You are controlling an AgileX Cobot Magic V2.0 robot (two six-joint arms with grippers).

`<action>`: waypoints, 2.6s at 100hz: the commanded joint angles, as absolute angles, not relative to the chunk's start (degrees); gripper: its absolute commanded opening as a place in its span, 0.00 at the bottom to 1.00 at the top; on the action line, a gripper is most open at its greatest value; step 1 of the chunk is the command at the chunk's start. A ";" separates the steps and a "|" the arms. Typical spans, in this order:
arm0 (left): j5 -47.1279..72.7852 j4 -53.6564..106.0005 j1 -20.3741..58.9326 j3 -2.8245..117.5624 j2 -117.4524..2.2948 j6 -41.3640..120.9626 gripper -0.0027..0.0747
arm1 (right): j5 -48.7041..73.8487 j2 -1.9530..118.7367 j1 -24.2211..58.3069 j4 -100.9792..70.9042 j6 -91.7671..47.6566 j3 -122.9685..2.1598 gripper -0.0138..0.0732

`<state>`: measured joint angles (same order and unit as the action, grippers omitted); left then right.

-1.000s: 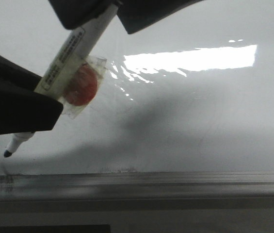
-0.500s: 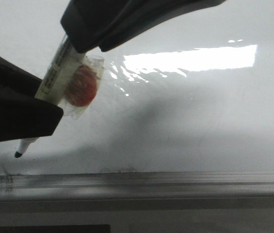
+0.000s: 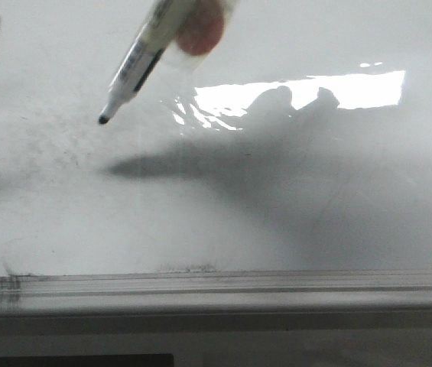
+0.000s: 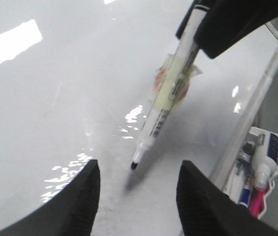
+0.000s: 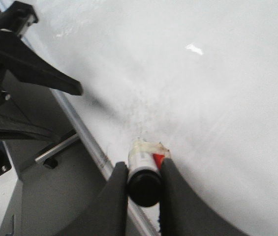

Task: Write number 9 on whiteboard

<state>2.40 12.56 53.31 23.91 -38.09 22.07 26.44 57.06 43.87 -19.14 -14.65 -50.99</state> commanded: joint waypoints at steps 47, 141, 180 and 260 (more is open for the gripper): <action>-4.69 17.12 48.61 25.67 -36.71 21.41 0.47 | 27.46 63.48 31.08 -18.86 -13.11 -60.66 0.11; -3.85 17.12 49.07 25.67 -36.85 21.32 0.47 | 32.97 60.74 37.12 -11.95 -3.95 -54.48 0.11; -10.45 16.59 62.21 25.67 -48.68 21.43 0.47 | 28.23 62.02 47.94 -14.27 -3.55 -59.53 0.11; -14.67 27.68 62.67 25.67 -52.48 21.09 0.01 | 28.62 62.13 50.41 -16.26 -5.33 -59.43 0.44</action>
<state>-10.00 20.99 62.49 23.91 -53.36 22.09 29.77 62.96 50.47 -15.73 -4.71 -57.64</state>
